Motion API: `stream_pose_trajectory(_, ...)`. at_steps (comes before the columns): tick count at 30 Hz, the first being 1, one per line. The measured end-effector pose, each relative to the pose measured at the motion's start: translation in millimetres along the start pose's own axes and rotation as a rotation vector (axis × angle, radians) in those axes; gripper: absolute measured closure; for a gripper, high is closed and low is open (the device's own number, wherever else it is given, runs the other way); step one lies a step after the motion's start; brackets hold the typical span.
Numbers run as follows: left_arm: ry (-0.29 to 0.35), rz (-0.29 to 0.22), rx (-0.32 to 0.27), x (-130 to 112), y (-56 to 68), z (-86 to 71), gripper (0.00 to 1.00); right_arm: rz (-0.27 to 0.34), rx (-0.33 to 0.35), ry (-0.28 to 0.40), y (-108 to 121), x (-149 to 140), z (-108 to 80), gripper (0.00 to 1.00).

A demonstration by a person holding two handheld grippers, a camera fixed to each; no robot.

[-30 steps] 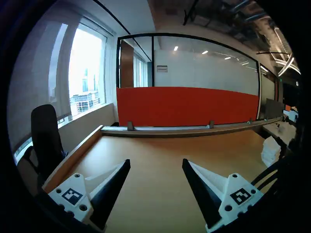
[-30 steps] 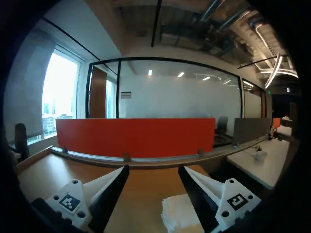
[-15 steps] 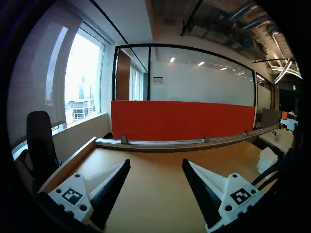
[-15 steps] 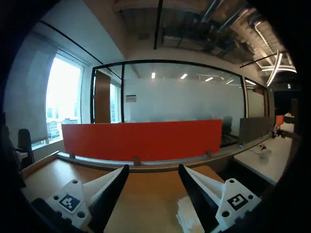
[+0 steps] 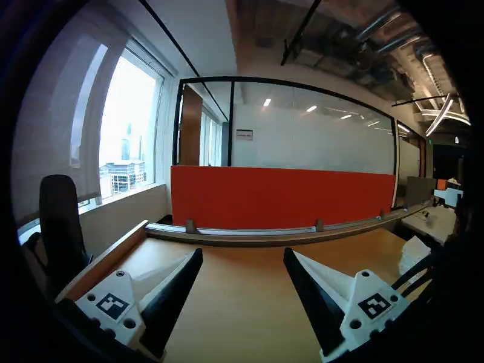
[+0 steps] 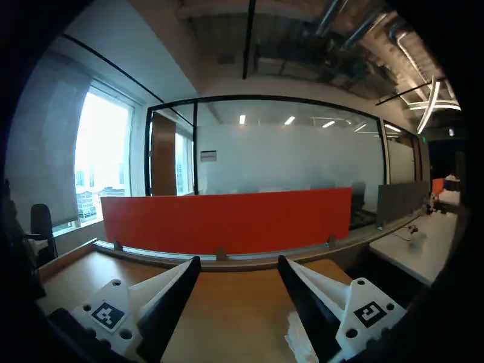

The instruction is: Fold towel

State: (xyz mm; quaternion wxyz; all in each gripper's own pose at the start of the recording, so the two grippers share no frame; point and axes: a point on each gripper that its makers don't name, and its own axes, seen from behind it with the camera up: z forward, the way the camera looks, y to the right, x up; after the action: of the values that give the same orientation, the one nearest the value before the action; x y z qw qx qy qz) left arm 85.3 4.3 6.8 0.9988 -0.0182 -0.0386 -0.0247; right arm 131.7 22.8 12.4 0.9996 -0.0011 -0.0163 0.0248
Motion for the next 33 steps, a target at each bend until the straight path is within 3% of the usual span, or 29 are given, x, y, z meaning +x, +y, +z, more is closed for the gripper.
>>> stream_pose_trajectory(8,0.040,-0.006,0.003,3.7,3.0,-2.9,0.01,-0.007,0.004,0.006,-8.5,9.4,-5.0,0.01)
stream_pose_trajectory(17,0.078,0.019,-0.014,-15.8,12.3,-6.7,0.01,-0.018,0.023,0.013,-26.3,12.7,-17.3,0.01)
stream_pose_trajectory(26,0.109,0.072,0.040,-47.4,-1.0,-7.5,0.01,-0.008,0.050,0.025,-43.1,3.2,-22.3,0.01)
stream_pose_trajectory(33,0.119,0.100,0.033,-72.5,-0.3,-7.1,0.01,-0.006,0.048,0.008,-49.7,-15.1,-24.1,0.01)
